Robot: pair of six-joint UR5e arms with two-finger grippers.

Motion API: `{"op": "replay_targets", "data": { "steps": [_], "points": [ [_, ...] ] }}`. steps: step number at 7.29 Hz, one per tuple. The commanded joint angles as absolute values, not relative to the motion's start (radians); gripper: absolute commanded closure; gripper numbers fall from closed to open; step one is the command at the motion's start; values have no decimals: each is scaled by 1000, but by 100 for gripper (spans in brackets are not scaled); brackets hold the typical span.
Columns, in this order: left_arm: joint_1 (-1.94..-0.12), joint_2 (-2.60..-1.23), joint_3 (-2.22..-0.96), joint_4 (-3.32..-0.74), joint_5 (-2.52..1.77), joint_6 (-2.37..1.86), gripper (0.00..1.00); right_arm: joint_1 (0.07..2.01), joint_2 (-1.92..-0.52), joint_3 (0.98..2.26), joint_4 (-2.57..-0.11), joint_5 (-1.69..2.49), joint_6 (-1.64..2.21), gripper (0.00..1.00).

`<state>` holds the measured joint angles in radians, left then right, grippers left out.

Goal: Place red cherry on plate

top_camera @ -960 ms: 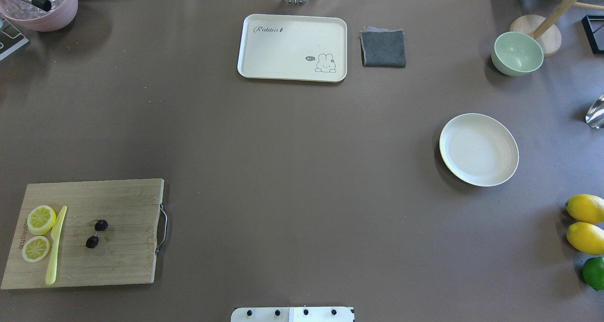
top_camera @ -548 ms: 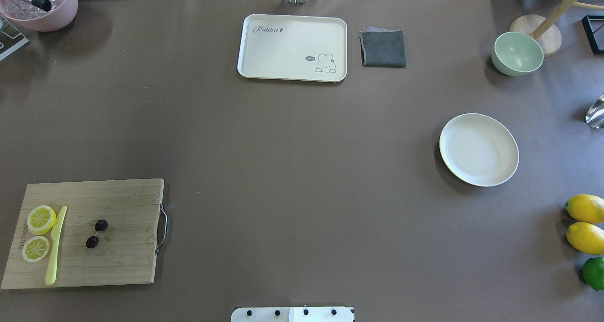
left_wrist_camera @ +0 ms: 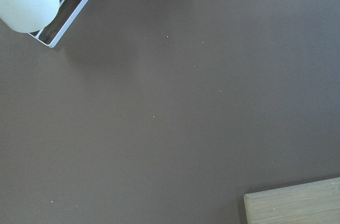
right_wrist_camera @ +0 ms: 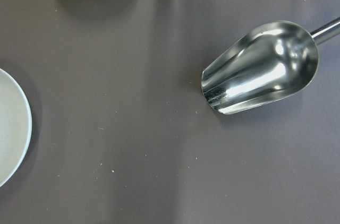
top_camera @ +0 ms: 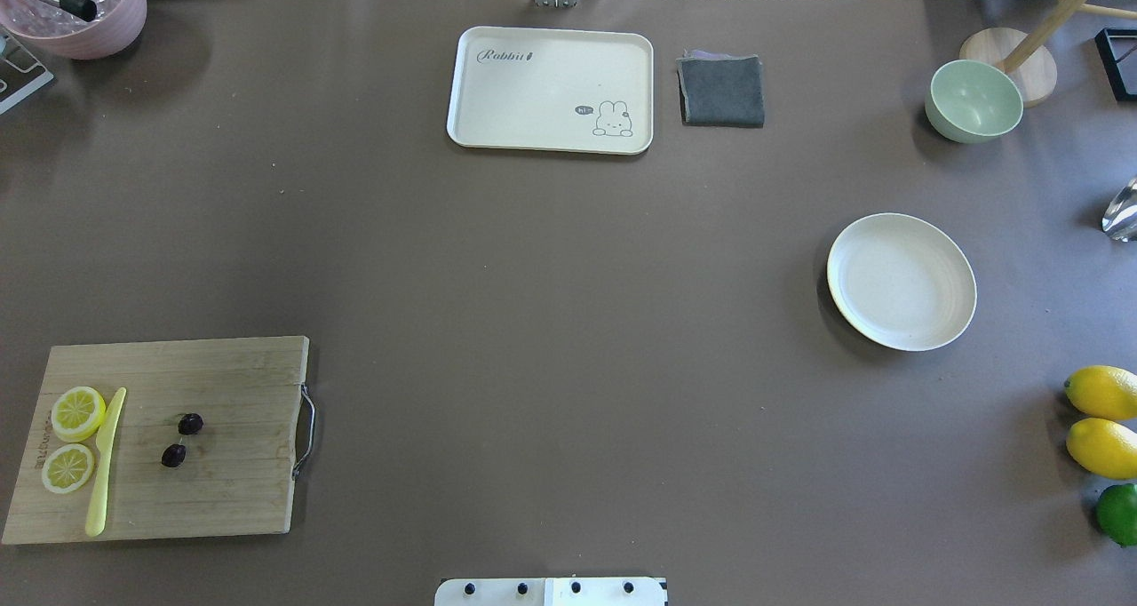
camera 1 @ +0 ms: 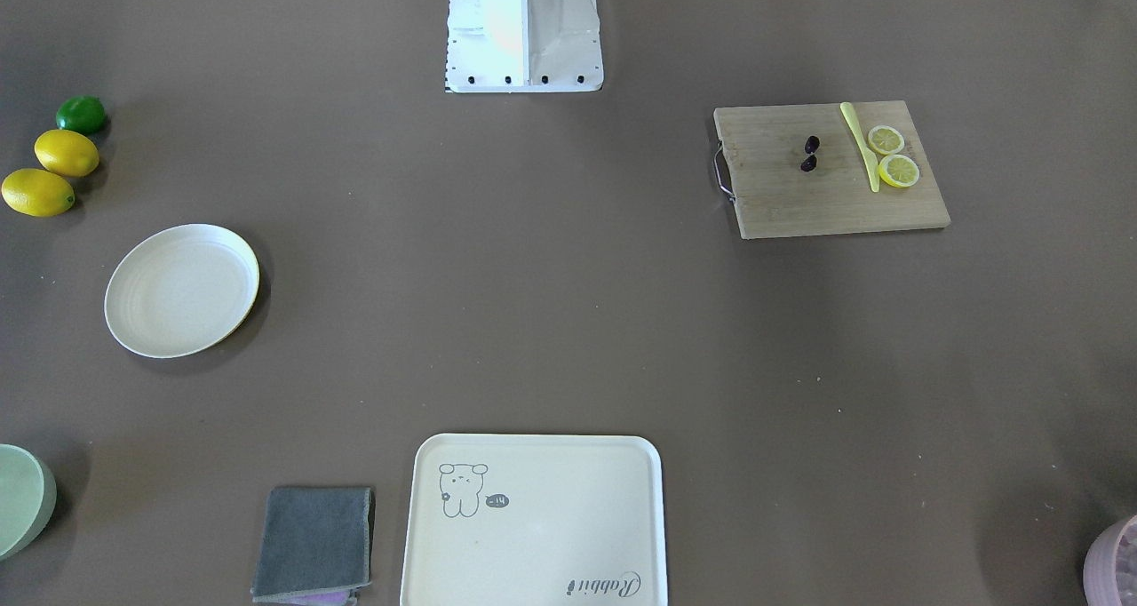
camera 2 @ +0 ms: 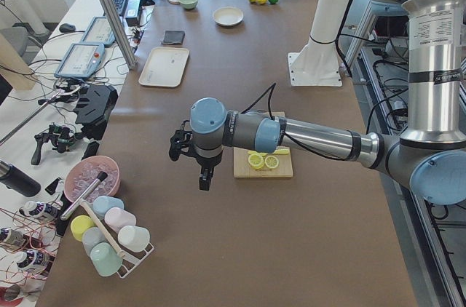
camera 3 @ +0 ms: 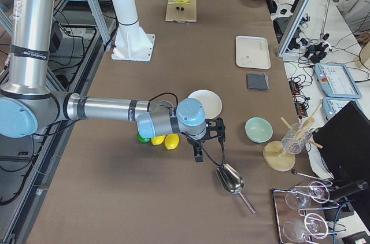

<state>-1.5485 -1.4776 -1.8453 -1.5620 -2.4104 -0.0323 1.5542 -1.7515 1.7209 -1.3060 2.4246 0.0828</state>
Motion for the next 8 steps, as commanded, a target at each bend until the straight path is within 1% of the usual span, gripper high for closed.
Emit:
{"op": "replay_targets", "data": {
  "steps": [1, 5, 7, 8],
  "points": [
    [-1549, -1485, -1847, -1583, -2413, -37, 2, 1554, -1755, 1720, -1307, 2457, 81, 0],
    [-1548, -1476, -1841, -1609, -2411, -35, 2, 1554, -1773, 1718, -1293, 2450, 78, 0],
    [-1548, -1482, -1844, -1615, -2410, -37, 2, 1552, -1793, 1713, -1220, 2451, 81, 0],
    [-1548, -1479, -1824, -1632, -2410, -26, 2, 1551, -1798, 1712, -1182, 2459, 86, 0]
  ]
}}
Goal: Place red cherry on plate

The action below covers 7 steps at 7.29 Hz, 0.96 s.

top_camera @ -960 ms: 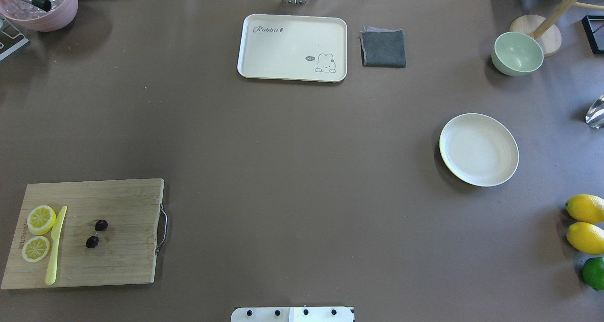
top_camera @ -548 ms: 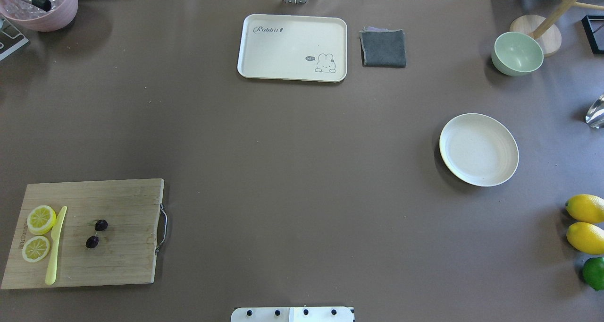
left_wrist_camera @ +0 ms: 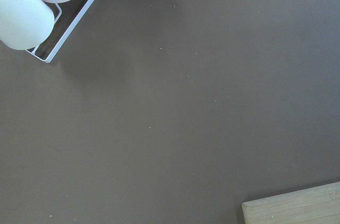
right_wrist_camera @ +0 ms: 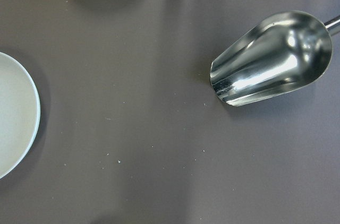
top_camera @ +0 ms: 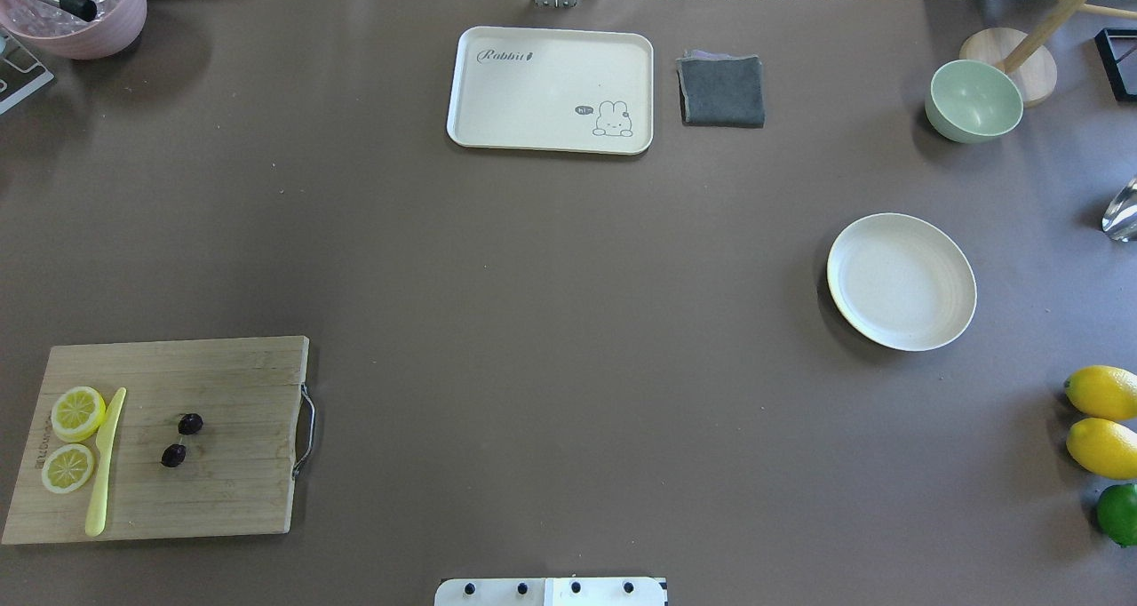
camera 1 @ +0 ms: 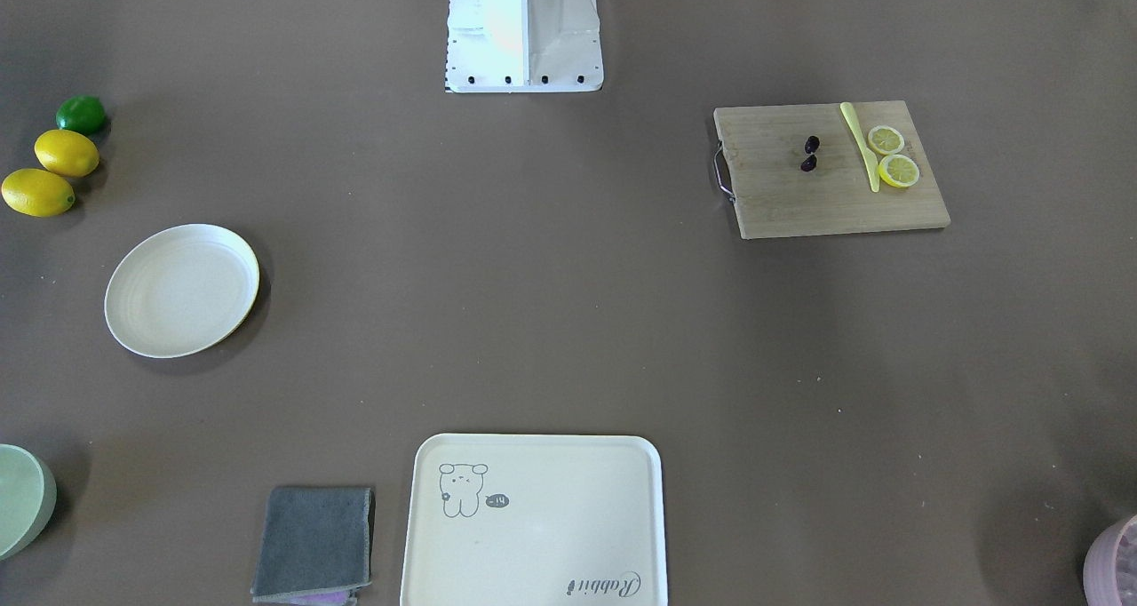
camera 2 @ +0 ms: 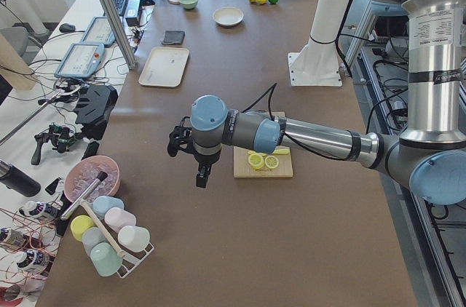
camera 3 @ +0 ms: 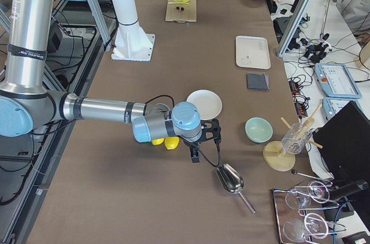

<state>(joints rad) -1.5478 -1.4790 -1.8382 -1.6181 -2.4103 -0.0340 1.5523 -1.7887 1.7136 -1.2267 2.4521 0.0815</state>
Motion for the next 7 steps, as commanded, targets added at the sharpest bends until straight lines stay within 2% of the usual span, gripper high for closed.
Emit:
{"op": "replay_targets", "data": {
  "steps": [1, 5, 7],
  "points": [
    [-1545, -1486, -1815, -1655, -2410, -37, 2, 1539, -1799, 1712, -1177, 2459, 84, 0],
    [-1543, -1470, -1818, -1687, -2413, -34, 2, 1396, -1783, 1712, -1174, 2471, 124, 0],
    [-1543, -1451, -1822, -1715, -2413, -37, 2, 1292, -1706, 1688, -1170, 2464, 279, 1]
  ]
}}
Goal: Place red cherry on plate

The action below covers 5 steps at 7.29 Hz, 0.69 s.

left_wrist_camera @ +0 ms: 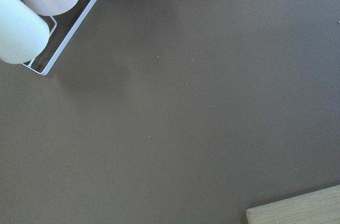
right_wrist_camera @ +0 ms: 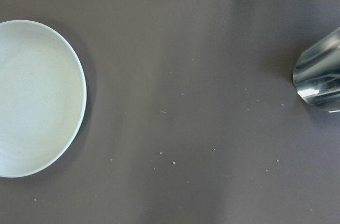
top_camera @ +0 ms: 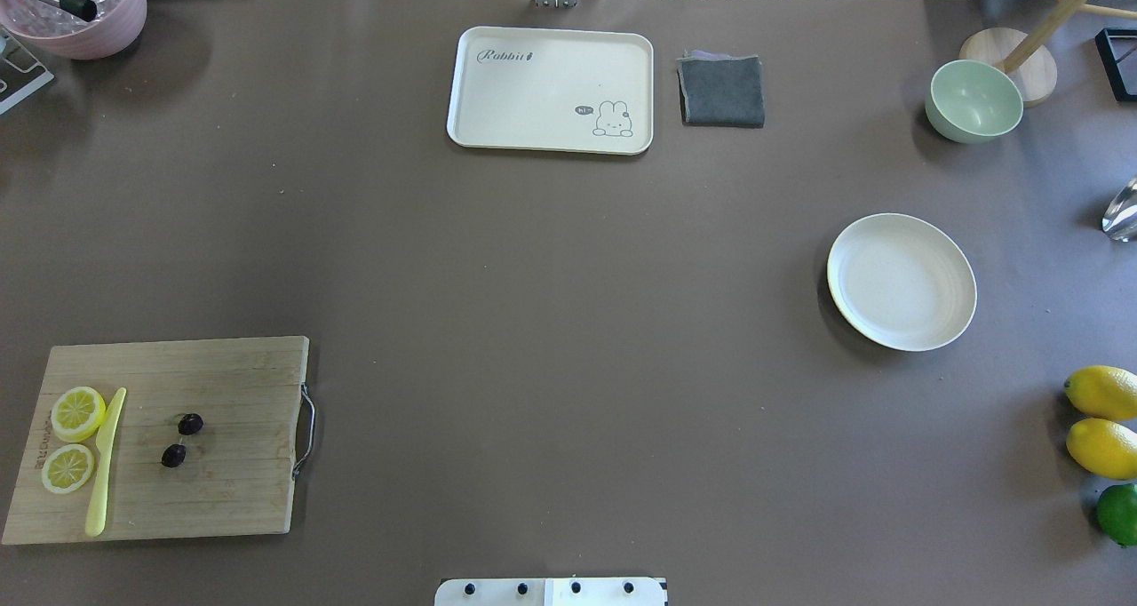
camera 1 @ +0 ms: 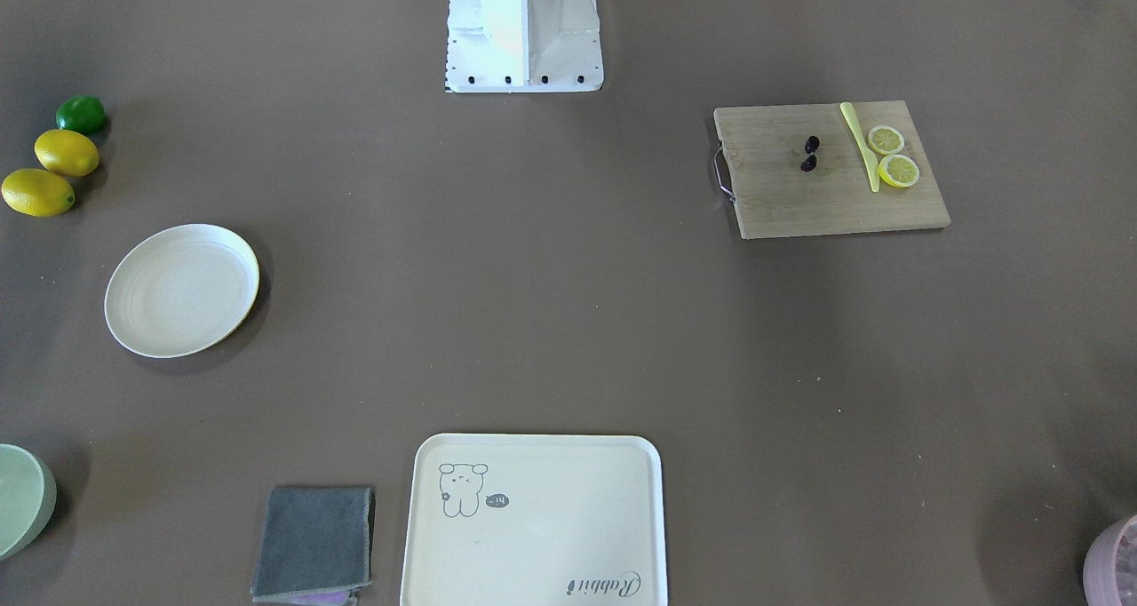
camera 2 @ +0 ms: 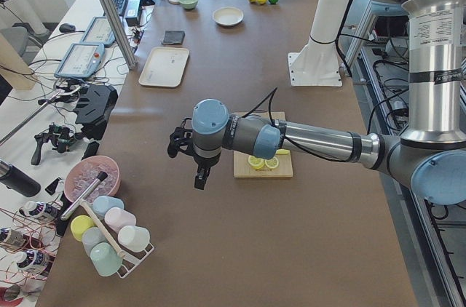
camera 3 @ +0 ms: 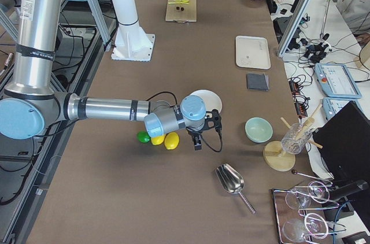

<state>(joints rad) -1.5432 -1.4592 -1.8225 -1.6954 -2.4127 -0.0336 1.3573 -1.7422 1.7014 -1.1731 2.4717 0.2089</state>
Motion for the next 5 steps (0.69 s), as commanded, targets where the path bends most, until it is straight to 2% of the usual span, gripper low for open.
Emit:
{"op": "replay_targets", "data": {
  "steps": [1, 3, 4, 5],
  "points": [
    [-1542, -1451, -1822, -1717, -2413, -37, 2, 1263, -1677, 1652, -1142, 2445, 282, 2],
    [-1534, -1451, -1822, -1718, -2411, -34, 2, 1212, -1544, 1472, -1053, 2444, 316, 4],
    [-1535, -1437, -1831, -1736, -2413, -31, 2, 1189, -1490, 1421, -1017, 2444, 395, 6],
    [-1534, -1405, -1830, -1803, -2413, -37, 2, 1166, -1473, 1430, -1011, 2444, 475, 8]
  ]
}}
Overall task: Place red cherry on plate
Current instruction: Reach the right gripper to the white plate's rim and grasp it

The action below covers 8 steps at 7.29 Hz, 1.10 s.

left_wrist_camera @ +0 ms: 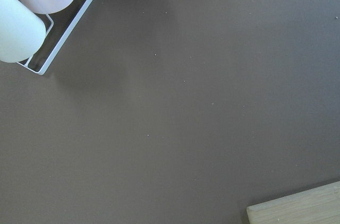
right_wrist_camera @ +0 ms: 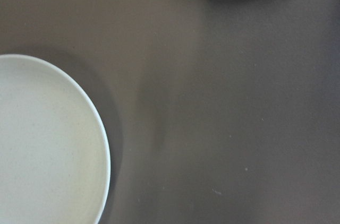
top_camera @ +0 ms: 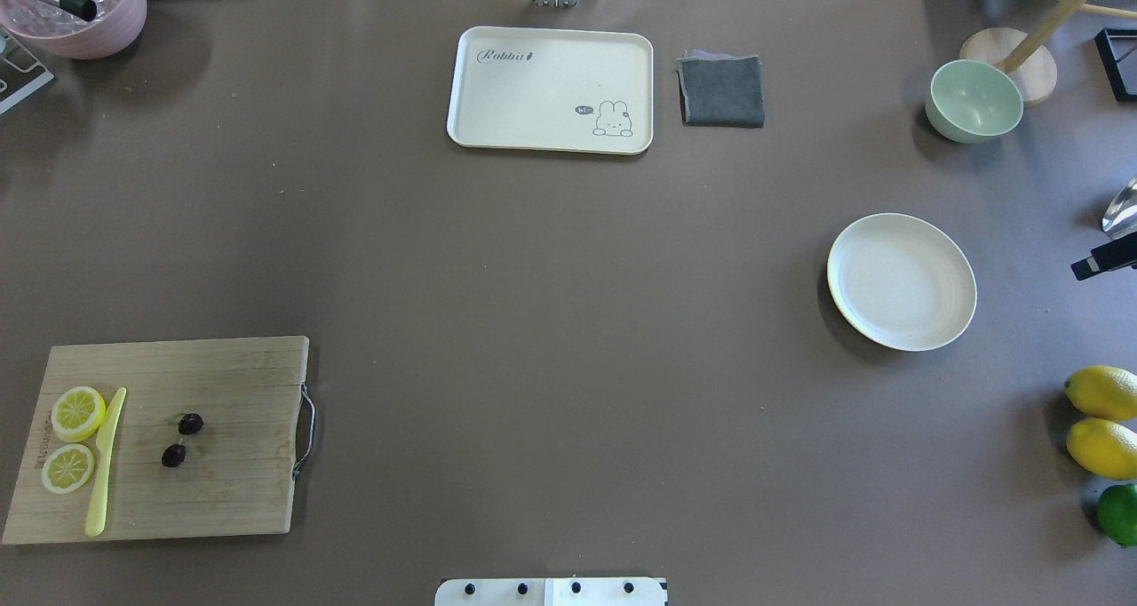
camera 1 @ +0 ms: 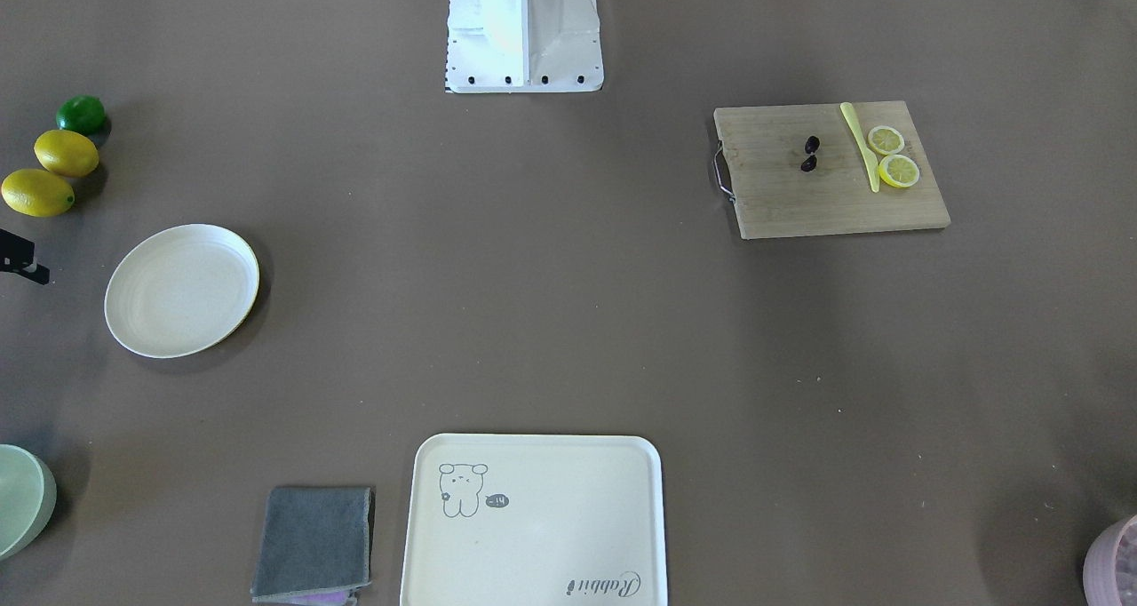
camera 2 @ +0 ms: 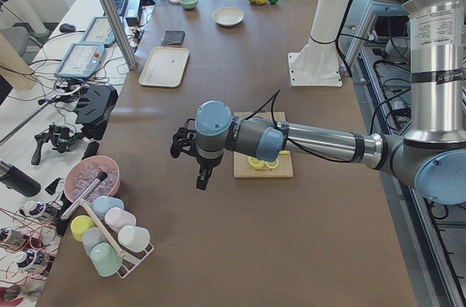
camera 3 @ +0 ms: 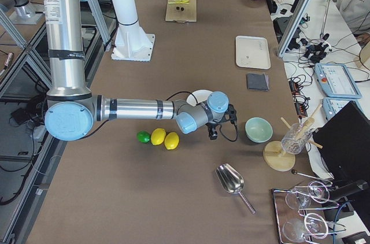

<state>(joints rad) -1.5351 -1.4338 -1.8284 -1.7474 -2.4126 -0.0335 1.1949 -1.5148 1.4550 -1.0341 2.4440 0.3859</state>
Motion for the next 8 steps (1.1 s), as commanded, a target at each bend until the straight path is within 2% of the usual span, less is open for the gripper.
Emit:
{"op": "replay_targets", "data": {
  "steps": [1, 3, 4, 5, 6, 7, 8],
  "points": [
    [-1537, -1391, -1836, -1825, -2411, -38, 2, 1137, -1468, 1427, -991, 2430, 497, 9],
    [-1542, -1388, -1845, -1824, -2411, -40, 2, 1089, -1465, 1420, -950, 2381, 549, 15],
    [-1545, -1384, -1859, -1824, -2411, -52, 2, 1088, -1465, 1425, -946, 2381, 561, 29],
    [-1551, -1382, -1868, -1824, -2411, -55, 2, 1071, -1465, 1417, -946, 2381, 577, 39],
    [-1557, -1382, -1868, -1824, -2413, -55, 2, 1060, -1466, 1417, -939, 2381, 578, 41],
    [-1557, -1384, -1873, -1824, -2413, -63, 2, 1049, -1466, 1417, -939, 2382, 578, 54],
    [-1555, -1382, -1876, -1825, -2413, -83, 2, 1046, -1466, 1417, -939, 2387, 577, 99]
  ]
}}
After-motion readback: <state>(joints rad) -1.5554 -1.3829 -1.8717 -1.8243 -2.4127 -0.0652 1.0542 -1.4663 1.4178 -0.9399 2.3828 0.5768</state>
